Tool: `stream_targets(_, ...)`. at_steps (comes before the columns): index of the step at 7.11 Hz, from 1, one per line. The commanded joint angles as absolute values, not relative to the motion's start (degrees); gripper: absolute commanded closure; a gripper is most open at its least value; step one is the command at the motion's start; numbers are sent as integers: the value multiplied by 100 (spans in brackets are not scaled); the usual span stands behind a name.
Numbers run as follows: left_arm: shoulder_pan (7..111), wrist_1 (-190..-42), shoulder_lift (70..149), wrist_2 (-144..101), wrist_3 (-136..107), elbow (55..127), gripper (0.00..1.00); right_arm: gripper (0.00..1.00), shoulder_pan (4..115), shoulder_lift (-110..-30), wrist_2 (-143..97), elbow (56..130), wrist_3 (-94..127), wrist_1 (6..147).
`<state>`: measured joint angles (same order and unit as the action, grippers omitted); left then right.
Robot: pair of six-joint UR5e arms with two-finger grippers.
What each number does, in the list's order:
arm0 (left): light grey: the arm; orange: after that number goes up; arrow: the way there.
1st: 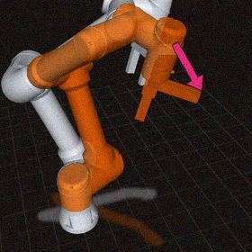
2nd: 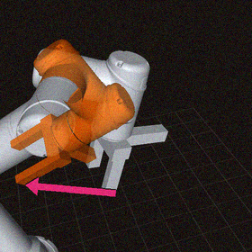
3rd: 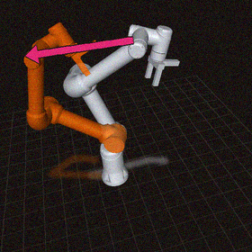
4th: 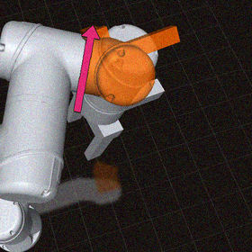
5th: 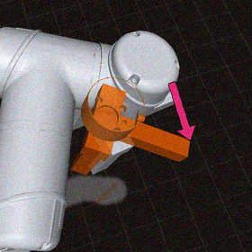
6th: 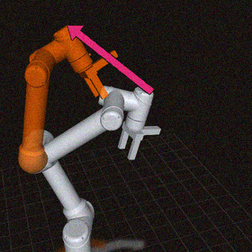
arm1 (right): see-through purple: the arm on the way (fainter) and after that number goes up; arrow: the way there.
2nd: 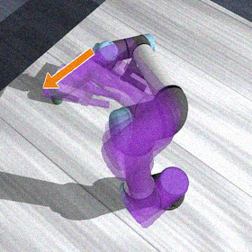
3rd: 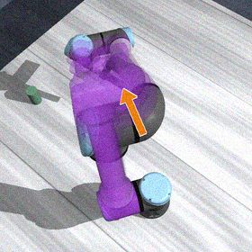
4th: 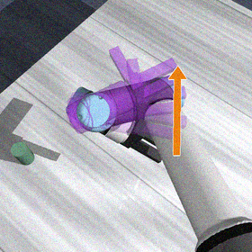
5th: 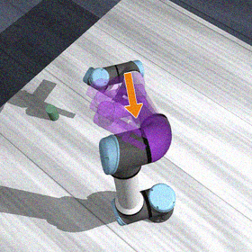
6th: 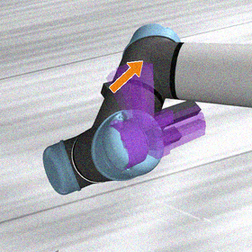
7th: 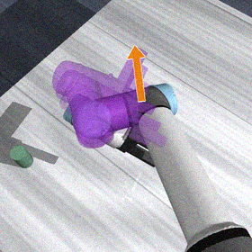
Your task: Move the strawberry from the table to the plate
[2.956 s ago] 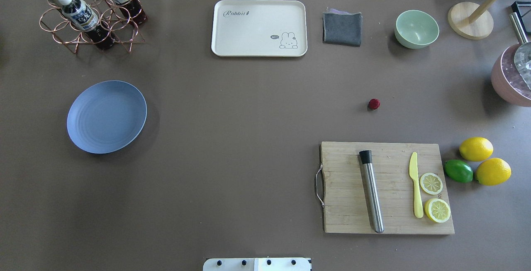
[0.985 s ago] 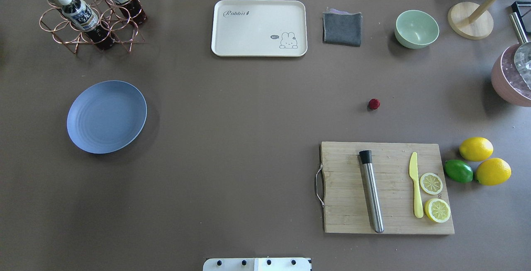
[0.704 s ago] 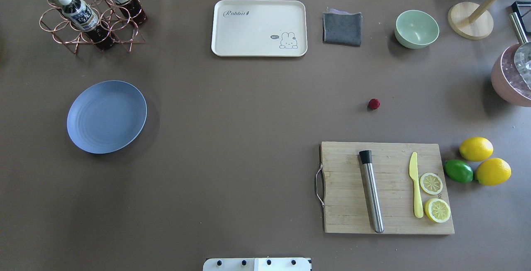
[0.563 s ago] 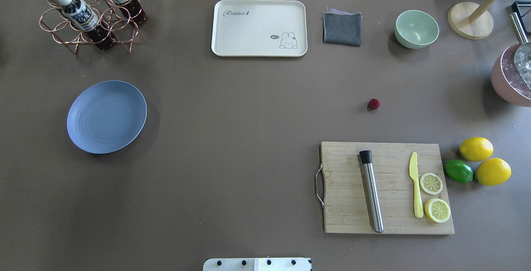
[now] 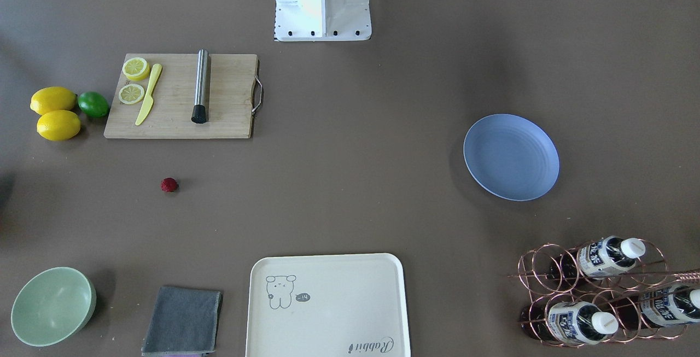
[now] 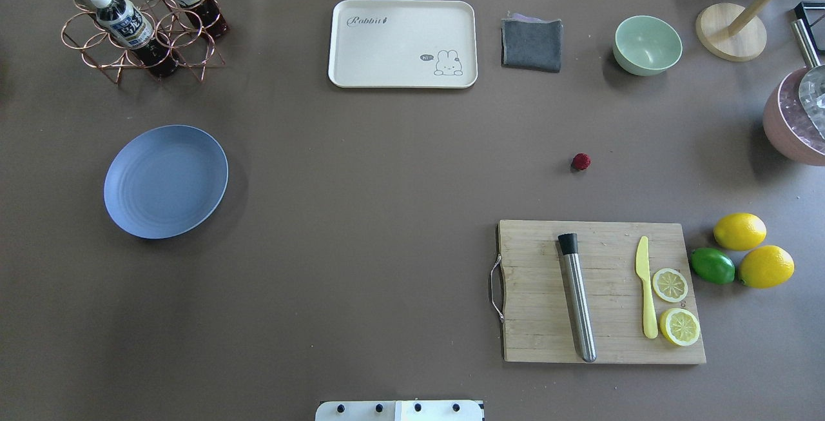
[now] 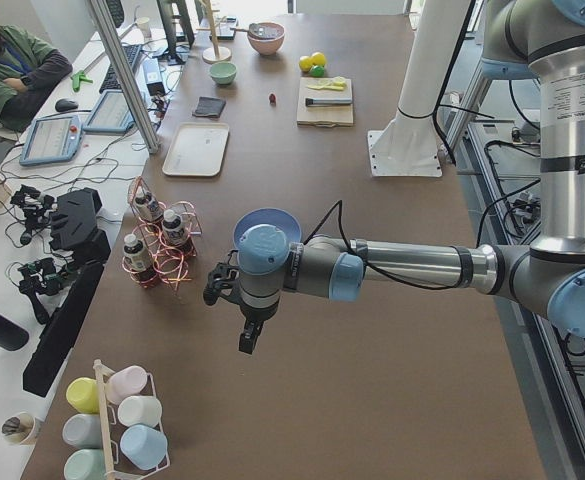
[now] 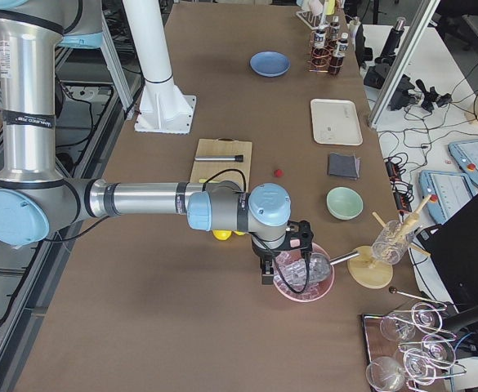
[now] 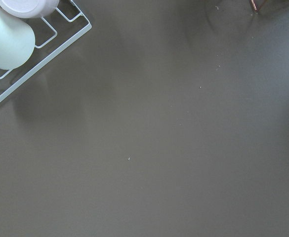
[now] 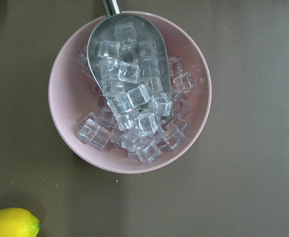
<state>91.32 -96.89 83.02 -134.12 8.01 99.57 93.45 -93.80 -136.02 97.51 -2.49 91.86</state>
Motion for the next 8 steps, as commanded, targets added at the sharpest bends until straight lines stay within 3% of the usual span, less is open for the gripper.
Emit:
stream_targets(1, 9123, -9712, 8427, -13430, 774, 9784, 2, 0, 9352, -9413, -13676, 9800, -211, 9193)
stream_targets(8, 9167, -9905, 8561, -13641, 730, 9931, 2, 0, 9352, -9413, -13693, 9888, -220, 9193)
